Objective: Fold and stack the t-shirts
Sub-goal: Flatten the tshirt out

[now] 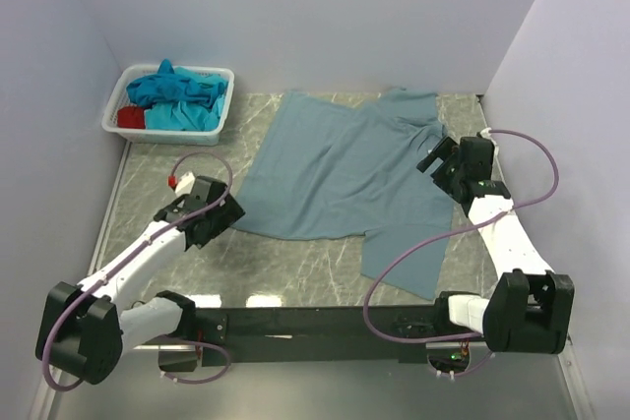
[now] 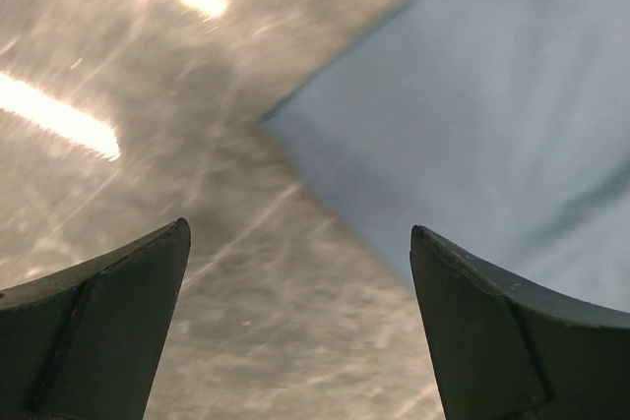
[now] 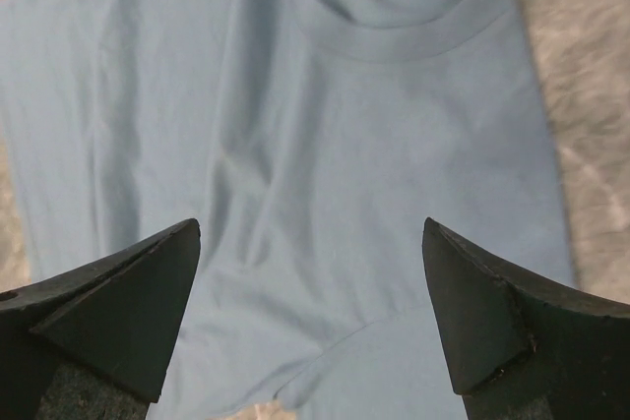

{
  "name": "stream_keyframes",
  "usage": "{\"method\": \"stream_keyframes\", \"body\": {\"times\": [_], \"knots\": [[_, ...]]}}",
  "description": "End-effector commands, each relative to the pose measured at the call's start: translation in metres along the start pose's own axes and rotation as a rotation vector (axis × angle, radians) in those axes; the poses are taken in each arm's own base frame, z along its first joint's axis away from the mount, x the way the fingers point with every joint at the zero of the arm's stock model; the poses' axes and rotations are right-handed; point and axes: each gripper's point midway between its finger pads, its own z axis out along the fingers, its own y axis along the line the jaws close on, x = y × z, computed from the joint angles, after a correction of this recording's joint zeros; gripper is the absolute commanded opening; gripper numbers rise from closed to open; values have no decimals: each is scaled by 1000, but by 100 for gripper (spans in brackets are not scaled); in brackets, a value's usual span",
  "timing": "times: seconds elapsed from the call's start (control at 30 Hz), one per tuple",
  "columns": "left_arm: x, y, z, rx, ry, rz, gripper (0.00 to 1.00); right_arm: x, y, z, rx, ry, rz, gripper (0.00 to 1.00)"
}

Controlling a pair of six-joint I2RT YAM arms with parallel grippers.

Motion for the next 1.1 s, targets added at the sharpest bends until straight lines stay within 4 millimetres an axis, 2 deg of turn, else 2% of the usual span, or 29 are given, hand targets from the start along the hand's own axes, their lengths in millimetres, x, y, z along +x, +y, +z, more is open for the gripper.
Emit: {"method": "stream_keyframes", "body": {"times": [0.0, 0.07, 0.13, 0.27, 0.47, 0.67, 1.07], "knots": [[2, 15, 7, -71, -34, -106, 99, -21, 33, -15, -151, -80, 40, 100], [4, 21, 16, -113, -40, -117, 99, -19, 32, -16, -151, -78, 39, 100], [3, 18, 21, -115, -41, -124, 99, -16, 31, -16, -153, -65, 37, 100], [15, 12, 38, -131, 28, -87, 97, -13, 31, -12, -152, -47, 38, 100], [24, 5, 48, -115, 75, -73, 81, -11, 31, -8, -146, -34, 34, 100], [19, 4, 50, -124, 50, -81, 56, -7, 32, -4, -153, -15, 34, 100], [12, -3, 59, -156, 50, -71, 52, -5, 32, -1, -144, -3, 31, 100]]}}
